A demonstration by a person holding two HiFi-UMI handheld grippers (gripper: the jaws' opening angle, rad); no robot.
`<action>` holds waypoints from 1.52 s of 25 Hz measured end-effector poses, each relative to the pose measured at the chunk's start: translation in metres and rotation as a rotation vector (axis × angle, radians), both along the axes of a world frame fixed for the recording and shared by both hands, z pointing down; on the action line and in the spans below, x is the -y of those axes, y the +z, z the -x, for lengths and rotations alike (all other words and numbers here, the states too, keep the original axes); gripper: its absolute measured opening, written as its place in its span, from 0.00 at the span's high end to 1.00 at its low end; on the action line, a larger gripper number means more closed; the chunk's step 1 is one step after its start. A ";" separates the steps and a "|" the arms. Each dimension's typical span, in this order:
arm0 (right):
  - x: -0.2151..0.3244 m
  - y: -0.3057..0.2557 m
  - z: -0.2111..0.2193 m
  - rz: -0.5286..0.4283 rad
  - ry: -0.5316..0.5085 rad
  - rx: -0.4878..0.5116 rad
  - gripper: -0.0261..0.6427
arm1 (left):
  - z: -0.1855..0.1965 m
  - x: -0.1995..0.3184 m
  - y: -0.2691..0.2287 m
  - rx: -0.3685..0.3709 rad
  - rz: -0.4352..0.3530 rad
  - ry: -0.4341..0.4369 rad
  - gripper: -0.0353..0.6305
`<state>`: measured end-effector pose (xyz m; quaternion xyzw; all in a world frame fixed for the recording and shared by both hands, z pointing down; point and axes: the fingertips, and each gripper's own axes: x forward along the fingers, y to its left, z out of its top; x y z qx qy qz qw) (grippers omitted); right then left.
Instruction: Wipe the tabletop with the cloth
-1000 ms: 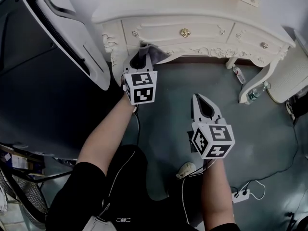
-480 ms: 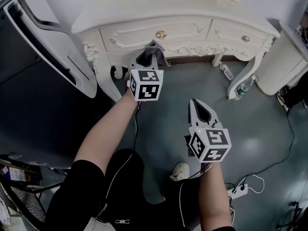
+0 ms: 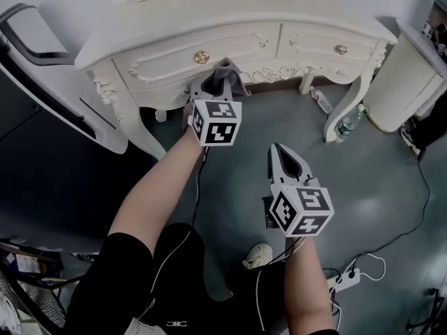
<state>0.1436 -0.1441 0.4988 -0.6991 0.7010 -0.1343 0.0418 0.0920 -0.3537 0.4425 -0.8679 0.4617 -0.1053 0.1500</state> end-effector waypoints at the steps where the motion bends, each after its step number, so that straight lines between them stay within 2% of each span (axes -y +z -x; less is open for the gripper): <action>1: 0.000 0.001 -0.004 0.001 0.002 -0.007 0.95 | -0.005 0.000 0.001 0.005 -0.012 -0.003 0.84; 5: 0.001 0.004 -0.022 -0.014 0.006 0.015 0.95 | -0.017 -0.001 0.002 0.011 -0.056 -0.018 0.84; 9: 0.009 0.010 -0.036 -0.021 0.004 0.041 0.95 | -0.041 -0.002 0.007 0.022 -0.037 0.015 0.84; 13: 0.014 0.015 -0.046 -0.031 -0.019 -0.025 0.95 | -0.061 -0.004 0.004 0.030 -0.078 0.032 0.84; 16: 0.017 0.020 -0.064 -0.054 -0.010 -0.071 0.95 | -0.082 -0.005 0.005 0.008 -0.052 0.045 0.84; 20: 0.036 0.032 -0.103 -0.016 0.007 0.072 0.95 | -0.100 -0.004 -0.008 -0.054 -0.046 0.023 0.84; 22: 0.045 0.023 -0.123 -0.017 -0.006 0.101 0.95 | -0.111 -0.005 -0.022 -0.076 -0.049 0.026 0.84; 29: 0.059 -0.024 -0.161 -0.052 -0.054 0.079 0.95 | -0.146 -0.014 -0.092 -0.142 -0.150 0.025 0.84; 32: 0.058 -0.029 -0.171 -0.037 -0.051 0.044 0.95 | -0.161 -0.011 -0.107 -0.142 -0.134 0.039 0.84; 35: 0.059 -0.026 -0.188 -0.014 -0.036 0.062 0.95 | -0.182 -0.013 -0.105 -0.105 -0.134 0.060 0.84; 38: 0.061 -0.019 -0.206 -0.003 -0.008 0.076 0.95 | -0.208 -0.017 -0.101 -0.108 -0.128 0.098 0.84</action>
